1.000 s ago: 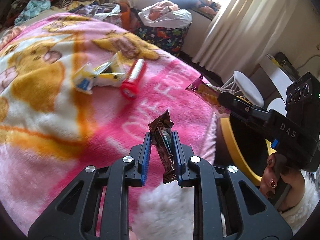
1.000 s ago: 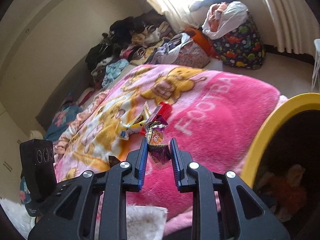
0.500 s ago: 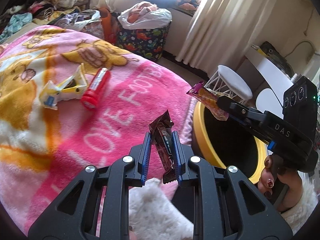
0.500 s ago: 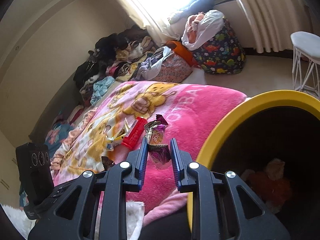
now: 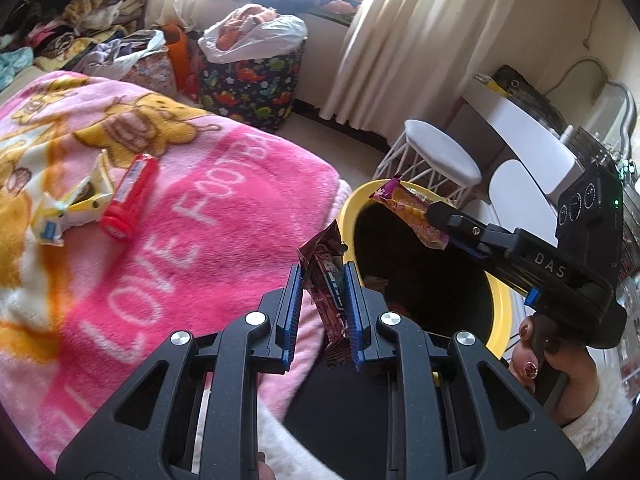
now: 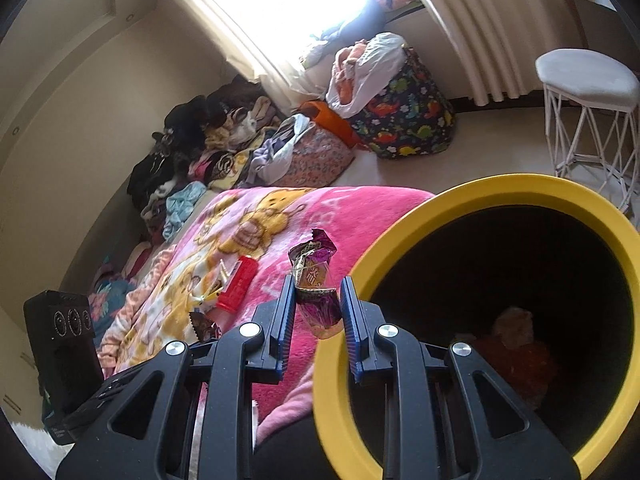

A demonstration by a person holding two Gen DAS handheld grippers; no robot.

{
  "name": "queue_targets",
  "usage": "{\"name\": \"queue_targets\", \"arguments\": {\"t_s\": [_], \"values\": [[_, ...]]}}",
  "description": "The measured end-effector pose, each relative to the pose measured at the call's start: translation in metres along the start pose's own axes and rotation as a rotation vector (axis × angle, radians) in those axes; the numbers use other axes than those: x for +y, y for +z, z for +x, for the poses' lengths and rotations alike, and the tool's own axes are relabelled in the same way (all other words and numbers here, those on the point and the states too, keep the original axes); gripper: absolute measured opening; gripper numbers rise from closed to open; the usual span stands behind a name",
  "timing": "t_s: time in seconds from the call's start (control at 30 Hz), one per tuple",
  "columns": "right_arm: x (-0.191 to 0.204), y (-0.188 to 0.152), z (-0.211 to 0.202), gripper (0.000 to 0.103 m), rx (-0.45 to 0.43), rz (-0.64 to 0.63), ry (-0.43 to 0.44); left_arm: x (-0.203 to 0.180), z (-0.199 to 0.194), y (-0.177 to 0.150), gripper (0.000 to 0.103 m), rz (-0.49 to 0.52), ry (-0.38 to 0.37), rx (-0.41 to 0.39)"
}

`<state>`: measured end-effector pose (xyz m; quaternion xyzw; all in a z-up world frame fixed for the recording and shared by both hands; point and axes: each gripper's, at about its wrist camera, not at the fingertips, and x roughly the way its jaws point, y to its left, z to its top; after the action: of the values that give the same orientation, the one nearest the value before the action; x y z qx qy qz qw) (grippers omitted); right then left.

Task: Collect trash
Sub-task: 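Carry the brown wrapper and purple wrapper in both tools over the yellow bin, then open both tools to drop the brown and purple wrappers into the bin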

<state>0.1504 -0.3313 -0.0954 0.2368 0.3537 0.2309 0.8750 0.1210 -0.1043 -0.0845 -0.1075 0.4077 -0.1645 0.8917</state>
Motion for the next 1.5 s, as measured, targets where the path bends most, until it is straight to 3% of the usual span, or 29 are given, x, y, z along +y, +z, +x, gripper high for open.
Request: {"name": "queue_targets", "arguments": {"t_s": [0.73,1.27,1.43,1.5], "values": [[-0.058,-0.002,-0.044,0.022,-0.080,0.137,-0.114,-0.060,0.041,-0.002,0.015,0.127,-0.092,0.073],[-0.080,-0.006,-0.061,0.025,-0.115,0.197,-0.171,-0.089,0.077,-0.001,0.015,0.206,-0.116,0.133],[-0.083,-0.007,-0.065,0.031,-0.121,0.210,-0.185,-0.094,0.087,0.000,0.015,0.218,-0.123,0.143],[-0.085,-0.008,-0.067,0.046,-0.127,0.220,-0.194,-0.093,0.090,0.000,0.015,0.214,-0.135,0.150]]}}
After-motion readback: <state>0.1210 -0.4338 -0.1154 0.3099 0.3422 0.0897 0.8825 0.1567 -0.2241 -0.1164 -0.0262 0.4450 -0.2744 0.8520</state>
